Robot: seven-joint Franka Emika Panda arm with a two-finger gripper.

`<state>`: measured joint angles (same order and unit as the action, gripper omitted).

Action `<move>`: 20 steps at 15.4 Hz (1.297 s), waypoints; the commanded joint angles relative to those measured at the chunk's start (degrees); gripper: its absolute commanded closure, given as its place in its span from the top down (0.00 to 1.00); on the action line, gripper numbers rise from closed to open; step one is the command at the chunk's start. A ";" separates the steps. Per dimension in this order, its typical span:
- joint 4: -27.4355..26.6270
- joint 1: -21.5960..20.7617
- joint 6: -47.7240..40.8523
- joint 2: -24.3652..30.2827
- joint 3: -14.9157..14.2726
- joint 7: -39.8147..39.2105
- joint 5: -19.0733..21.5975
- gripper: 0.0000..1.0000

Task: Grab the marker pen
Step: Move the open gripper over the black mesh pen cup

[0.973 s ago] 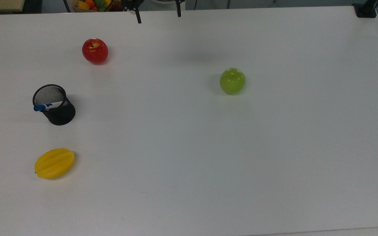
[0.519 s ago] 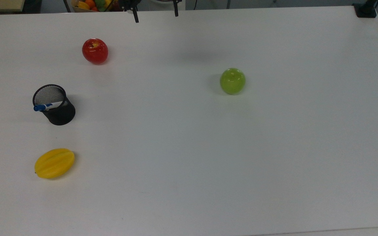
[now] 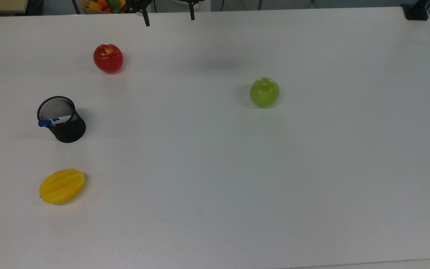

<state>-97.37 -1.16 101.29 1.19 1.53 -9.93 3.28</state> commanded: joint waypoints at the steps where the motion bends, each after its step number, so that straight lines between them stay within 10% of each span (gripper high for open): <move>1: 2.61 0.54 -1.45 -0.84 -0.30 -0.09 -0.11 1.00; 20: 3.59 20.04 22.35 -9.62 -0.39 5.36 -4.68 0.95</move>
<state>-93.27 16.78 118.08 -5.78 0.93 -6.07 -0.64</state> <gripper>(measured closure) 0.022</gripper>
